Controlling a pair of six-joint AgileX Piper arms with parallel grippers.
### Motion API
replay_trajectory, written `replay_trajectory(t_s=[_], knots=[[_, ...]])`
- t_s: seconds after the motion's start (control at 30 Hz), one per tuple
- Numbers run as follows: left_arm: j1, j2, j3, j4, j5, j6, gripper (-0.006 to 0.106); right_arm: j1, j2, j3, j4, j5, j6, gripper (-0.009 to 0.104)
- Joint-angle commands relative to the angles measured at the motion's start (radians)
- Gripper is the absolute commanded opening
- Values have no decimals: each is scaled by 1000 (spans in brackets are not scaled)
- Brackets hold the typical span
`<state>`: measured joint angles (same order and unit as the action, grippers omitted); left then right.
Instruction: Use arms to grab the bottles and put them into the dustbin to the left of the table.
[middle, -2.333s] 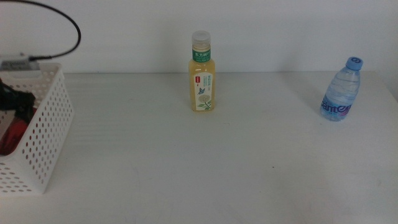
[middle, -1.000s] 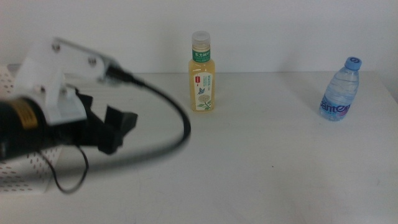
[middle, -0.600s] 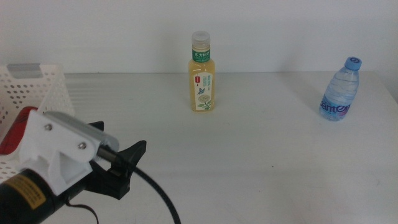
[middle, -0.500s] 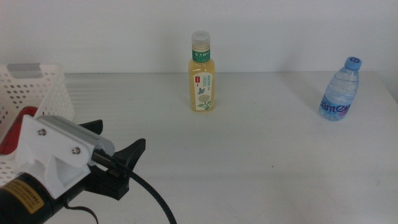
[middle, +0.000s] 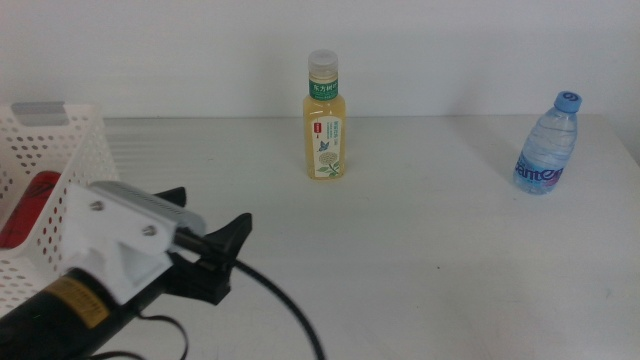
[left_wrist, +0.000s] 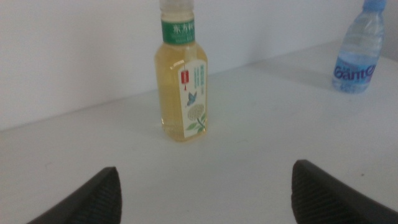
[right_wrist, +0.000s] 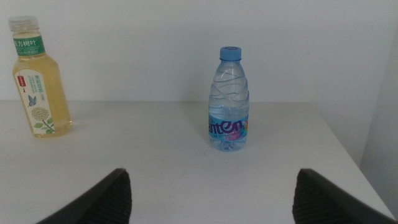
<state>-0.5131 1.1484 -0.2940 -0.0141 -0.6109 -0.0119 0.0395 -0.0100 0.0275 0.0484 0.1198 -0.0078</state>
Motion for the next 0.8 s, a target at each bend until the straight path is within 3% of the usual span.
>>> replay_trajectory(t_s=[0.0,0.27,0.77], knots=[[-3,38,-48,0,-122,-19,90,-8,-27,-7,-9,-74,-5,68],[-3,255,-154,23,-262,-19,90,-8,-27,-7,-9,-74,-5,68],[-2,601,-471,21,-292,-41,90,-8,-27,-7,-9,-74,-5,68]])
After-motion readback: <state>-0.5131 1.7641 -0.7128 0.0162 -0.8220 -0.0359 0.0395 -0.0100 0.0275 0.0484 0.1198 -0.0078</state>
